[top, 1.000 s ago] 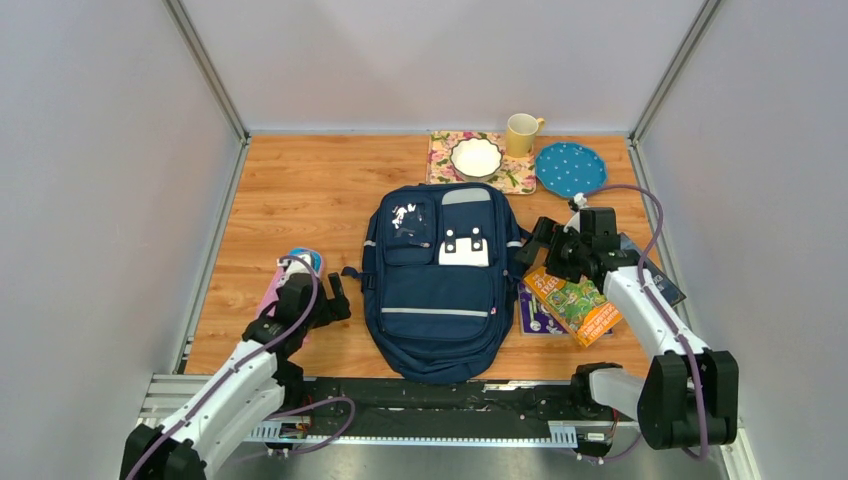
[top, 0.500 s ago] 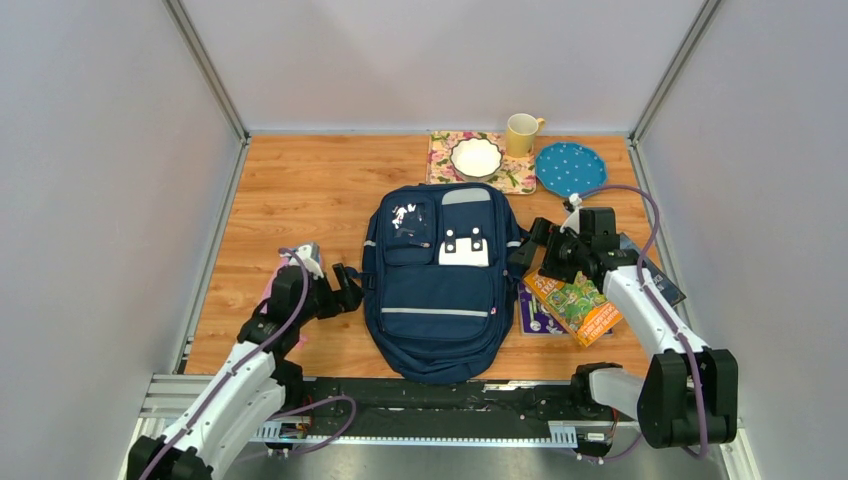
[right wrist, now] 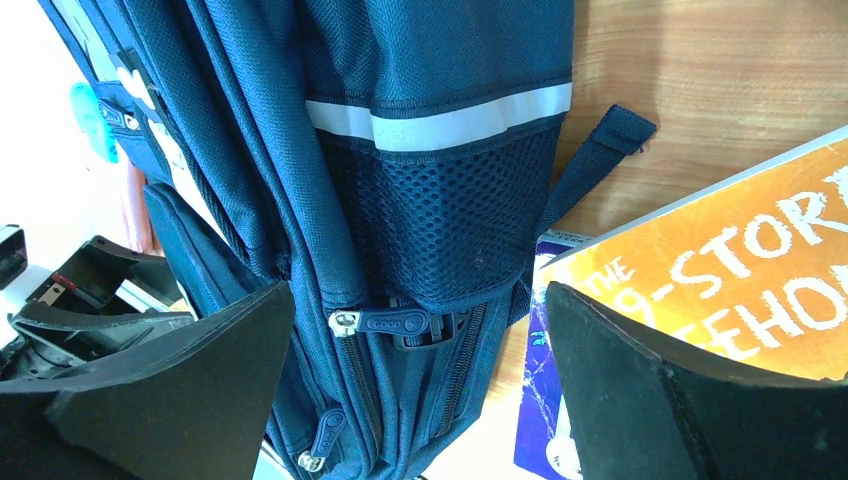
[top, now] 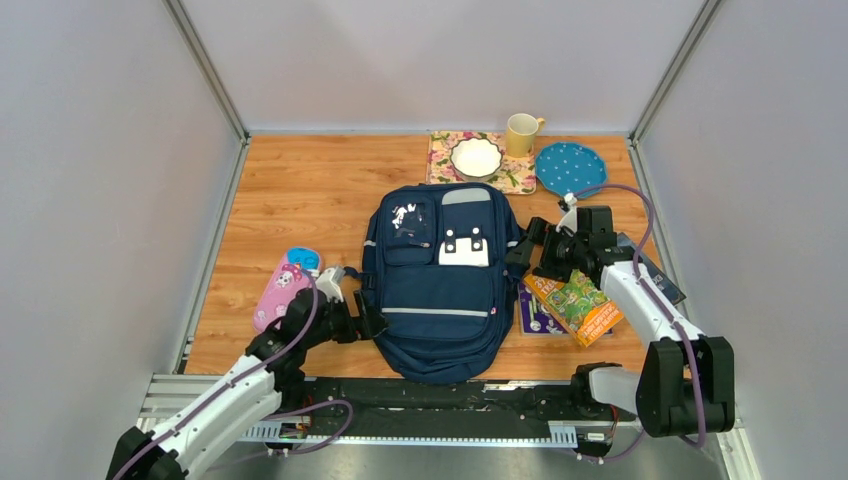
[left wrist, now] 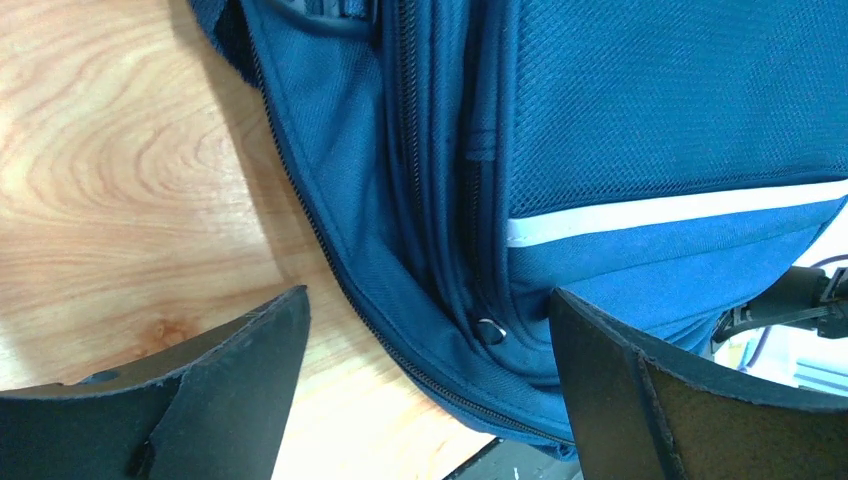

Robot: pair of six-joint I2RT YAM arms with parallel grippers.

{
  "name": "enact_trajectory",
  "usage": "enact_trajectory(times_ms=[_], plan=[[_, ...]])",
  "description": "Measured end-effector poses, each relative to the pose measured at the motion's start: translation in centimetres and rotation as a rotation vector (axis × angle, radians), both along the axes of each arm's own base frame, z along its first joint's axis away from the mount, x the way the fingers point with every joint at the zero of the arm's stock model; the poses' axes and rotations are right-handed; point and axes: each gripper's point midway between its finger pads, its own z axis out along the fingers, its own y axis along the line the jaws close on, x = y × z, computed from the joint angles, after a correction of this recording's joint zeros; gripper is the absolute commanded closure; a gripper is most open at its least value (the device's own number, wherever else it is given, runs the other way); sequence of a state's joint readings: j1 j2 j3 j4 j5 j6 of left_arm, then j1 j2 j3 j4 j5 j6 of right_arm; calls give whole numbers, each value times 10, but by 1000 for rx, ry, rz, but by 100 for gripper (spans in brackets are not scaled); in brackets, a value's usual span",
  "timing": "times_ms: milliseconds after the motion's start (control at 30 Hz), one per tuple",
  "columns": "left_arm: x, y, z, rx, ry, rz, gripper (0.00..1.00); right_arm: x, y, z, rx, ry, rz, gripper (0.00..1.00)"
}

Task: Pack the student bag
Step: Adjust the student bag at the center of the board.

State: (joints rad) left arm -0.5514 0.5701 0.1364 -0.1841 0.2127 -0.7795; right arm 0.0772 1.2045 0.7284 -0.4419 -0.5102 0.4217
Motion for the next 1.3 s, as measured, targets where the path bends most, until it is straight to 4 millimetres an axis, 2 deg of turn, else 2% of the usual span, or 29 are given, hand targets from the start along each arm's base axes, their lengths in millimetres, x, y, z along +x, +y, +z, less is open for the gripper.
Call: enact_trajectory(times_ms=[33, 200, 333, 433, 467, 567, 667, 833, 1033, 1200, 1233, 1300], plan=[[-1, -1, -1, -11, -3, 1, 7, 0, 0, 0, 1, 1, 1, 0], [-6, -5, -4, -85, 4, 21, 30, 2, 2, 2, 13, -12, 9, 0], [-7, -11, -1, -119, 19, 14, 33, 5, 4, 3, 25, -18, 13, 0], [-9, -13, -3, -115, 29, 1, 39, 6, 5, 1, 26, -13, 13, 0], [-10, -14, -3, -116, 29, -5, 38, 6, 5, 1, 27, -13, 13, 0], [-13, -17, -1, -128, 30, -30, 24, 7, 5, 1, 31, -16, 14, 0], [-18, -21, 4, -147, 21, -62, 16, 8, 6, 1, 36, -16, 17, 0], [-22, -21, 10, -165, -3, -87, 14, 8, 7, 1, 40, -12, 16, 0], [-31, -19, 0, -124, 25, -131, 14, 8, 7, 1, 42, -10, 14, 0], [-37, -20, -8, -101, 57, -166, 34, 8, 7, 1, 43, -10, 14, 0], [-37, -20, -8, -100, 61, -168, 50, 8, 7, 1, 44, -9, 13, 0], [-38, -20, -10, -101, 78, -164, 67, 8, 7, 1, 45, -9, 12, 0]])
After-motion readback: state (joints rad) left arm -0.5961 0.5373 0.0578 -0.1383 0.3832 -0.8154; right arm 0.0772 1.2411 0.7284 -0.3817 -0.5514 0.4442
